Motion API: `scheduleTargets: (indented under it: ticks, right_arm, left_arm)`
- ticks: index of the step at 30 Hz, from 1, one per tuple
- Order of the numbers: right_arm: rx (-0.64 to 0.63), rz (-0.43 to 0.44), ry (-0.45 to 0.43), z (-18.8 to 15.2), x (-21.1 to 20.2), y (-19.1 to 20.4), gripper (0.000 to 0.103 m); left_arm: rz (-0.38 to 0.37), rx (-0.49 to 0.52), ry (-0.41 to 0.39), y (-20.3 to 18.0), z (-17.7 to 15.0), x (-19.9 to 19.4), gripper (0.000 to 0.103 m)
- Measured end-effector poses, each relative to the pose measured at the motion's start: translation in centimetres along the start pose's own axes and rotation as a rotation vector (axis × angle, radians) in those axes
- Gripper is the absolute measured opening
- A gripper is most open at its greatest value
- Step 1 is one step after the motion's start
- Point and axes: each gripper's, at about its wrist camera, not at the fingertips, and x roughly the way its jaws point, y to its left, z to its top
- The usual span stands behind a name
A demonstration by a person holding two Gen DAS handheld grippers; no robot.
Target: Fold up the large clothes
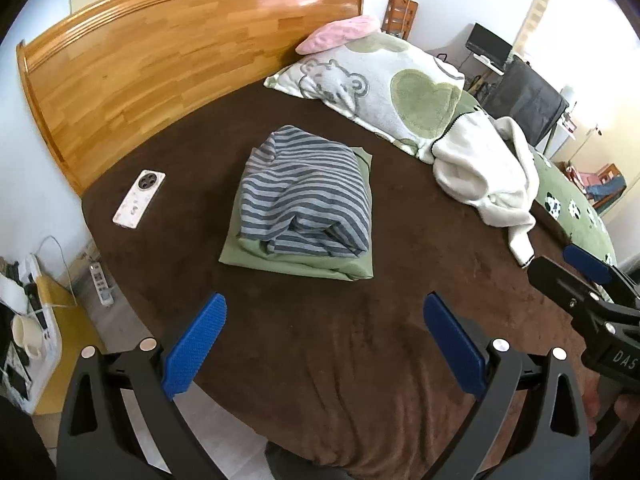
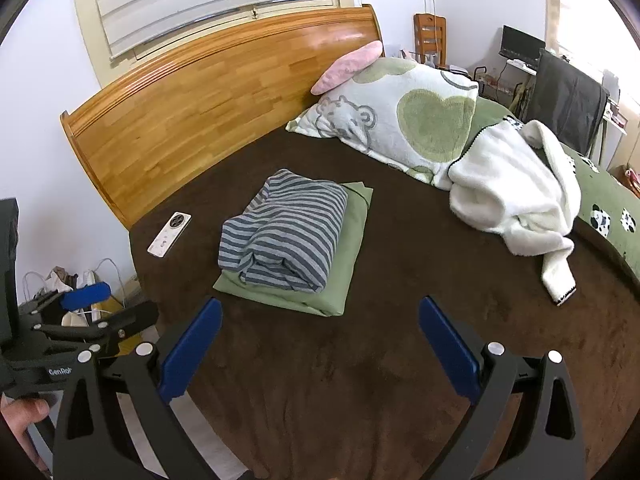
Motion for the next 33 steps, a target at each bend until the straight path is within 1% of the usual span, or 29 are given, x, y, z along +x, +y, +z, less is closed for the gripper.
scheduleTargets:
  ticks: [15, 23, 33]
  right_arm:
    - [-0.016, 0.003, -0.002, 0.27, -0.02, 0.39, 0.097]
    - [-0.016, 0.009, 0.012, 0.12, 0.26, 0.31, 0.097]
    - [-0.021, 0.011, 0.022, -0.24, 0.56, 0.61, 0.097]
  left_arm:
    - [0.008, 0.008, -0.013, 0.01, 0.9, 0.29, 0.097]
    - [0.036, 0.021, -0.018, 0.26, 0.37, 0.06, 0.096]
    - [0.04, 0.016, -0.022, 0.67, 0.46, 0.09, 0.096]
